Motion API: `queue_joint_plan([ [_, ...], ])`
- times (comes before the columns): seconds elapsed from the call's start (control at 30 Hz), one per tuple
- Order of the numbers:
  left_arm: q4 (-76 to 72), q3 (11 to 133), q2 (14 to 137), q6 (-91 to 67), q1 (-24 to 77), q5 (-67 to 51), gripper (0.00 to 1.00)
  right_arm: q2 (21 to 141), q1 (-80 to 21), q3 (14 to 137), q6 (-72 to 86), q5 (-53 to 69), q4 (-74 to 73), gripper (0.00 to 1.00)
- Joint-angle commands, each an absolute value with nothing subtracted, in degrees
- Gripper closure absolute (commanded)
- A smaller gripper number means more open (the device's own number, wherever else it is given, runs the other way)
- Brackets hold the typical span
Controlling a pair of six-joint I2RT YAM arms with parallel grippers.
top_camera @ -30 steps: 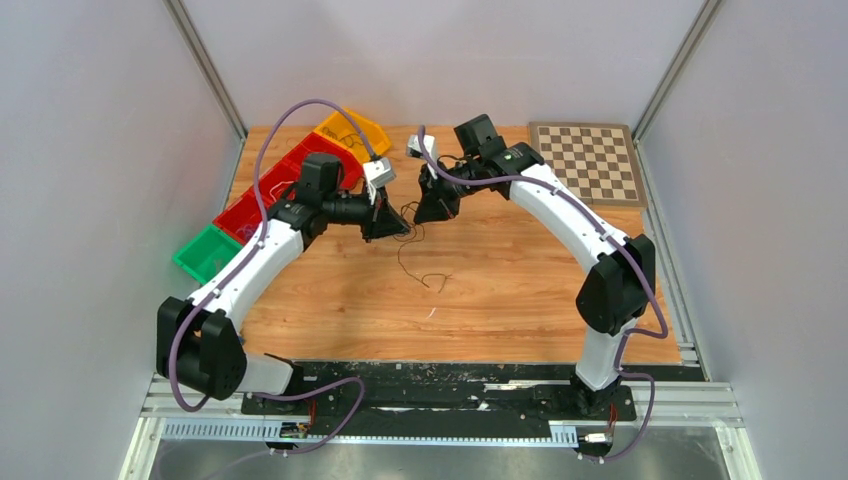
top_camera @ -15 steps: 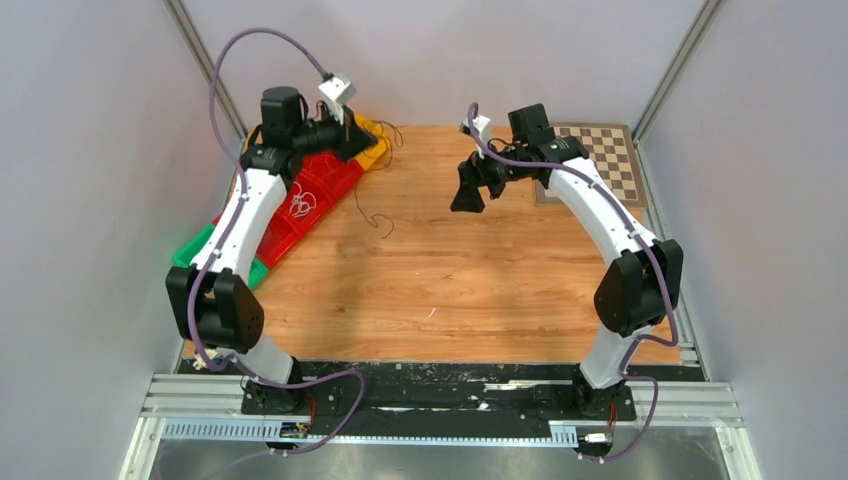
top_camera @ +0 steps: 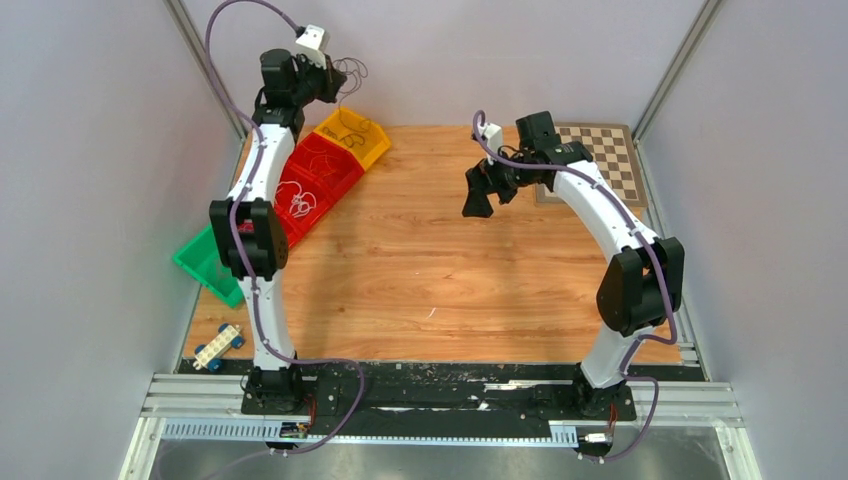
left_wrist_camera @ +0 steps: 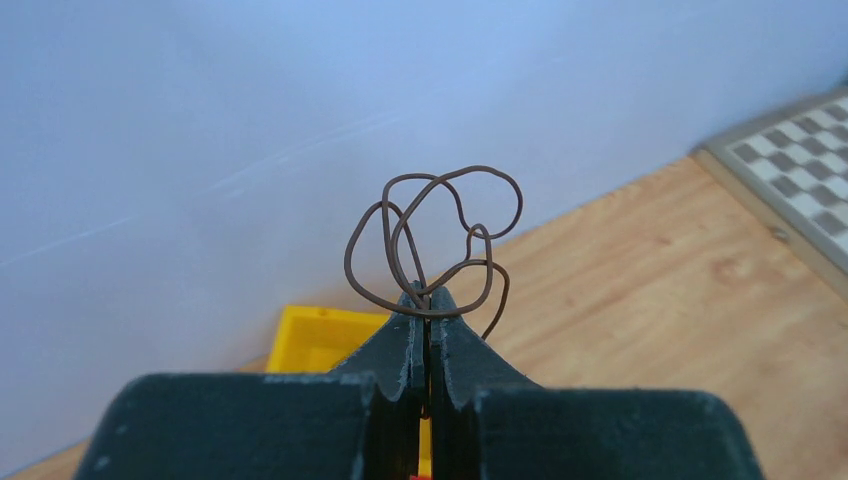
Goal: Untangle the cables
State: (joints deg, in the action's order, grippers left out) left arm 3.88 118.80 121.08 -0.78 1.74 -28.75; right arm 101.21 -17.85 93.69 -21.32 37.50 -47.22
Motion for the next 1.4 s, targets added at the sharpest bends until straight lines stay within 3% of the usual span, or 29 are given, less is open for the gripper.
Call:
queue_joint_plan([
  [0.0,-2.07,129.62,129.78,-0.42,0.8,-24.03,1.0,99.58,-17.07,94.03,-21.96,37.1,-45.44,0.02],
  [0.2,-1.03,135.85,138.77,6.84,0.51,-20.89,1.0,100.9,-16.5,94.7,-22.01,37.01,-45.53,0.02],
  [0.47,0.48,128.64,137.08,9.19,0.35,-21.67,0.97,103.33,-16.06,96.82,-21.54,37.43,-45.51,0.02],
  [0.53,1.18,127.12,136.15,9.6,0.35,-21.66,0.91,103.76,-16.01,97.24,-21.51,37.44,-45.53,0.02],
  [0.63,0.5,123.67,133.69,10.37,0.35,-20.88,0.71,103.97,-16.02,97.61,-21.53,37.6,-45.44,0.02],
  [0.73,0.62,122.0,131.75,11.59,0.35,-21.67,0.62,103.91,-16.08,97.48,-21.47,37.73,-45.34,0.02],
  [0.83,1.85,121.62,129.54,12.34,0.35,-22.92,0.38,103.81,-16.14,97.37,-21.33,37.71,-45.18,0.02],
  [0.9,2.75,121.66,128.19,12.38,0.35,-23.16,0.27,103.78,-16.24,97.32,-21.34,37.66,-45.02,0.02],
  [1.17,14.2,125.44,123.04,13.72,0.35,-24.76,0.01,103.4,-16.87,97.18,-20.94,36.62,-44.23,0.01],
  [1.37,34.51,130.95,119.0,13.9,0.35,-22.4,0.0,103.18,-16.67,101.38,-18.19,33.27,-43.01,0.0],
])
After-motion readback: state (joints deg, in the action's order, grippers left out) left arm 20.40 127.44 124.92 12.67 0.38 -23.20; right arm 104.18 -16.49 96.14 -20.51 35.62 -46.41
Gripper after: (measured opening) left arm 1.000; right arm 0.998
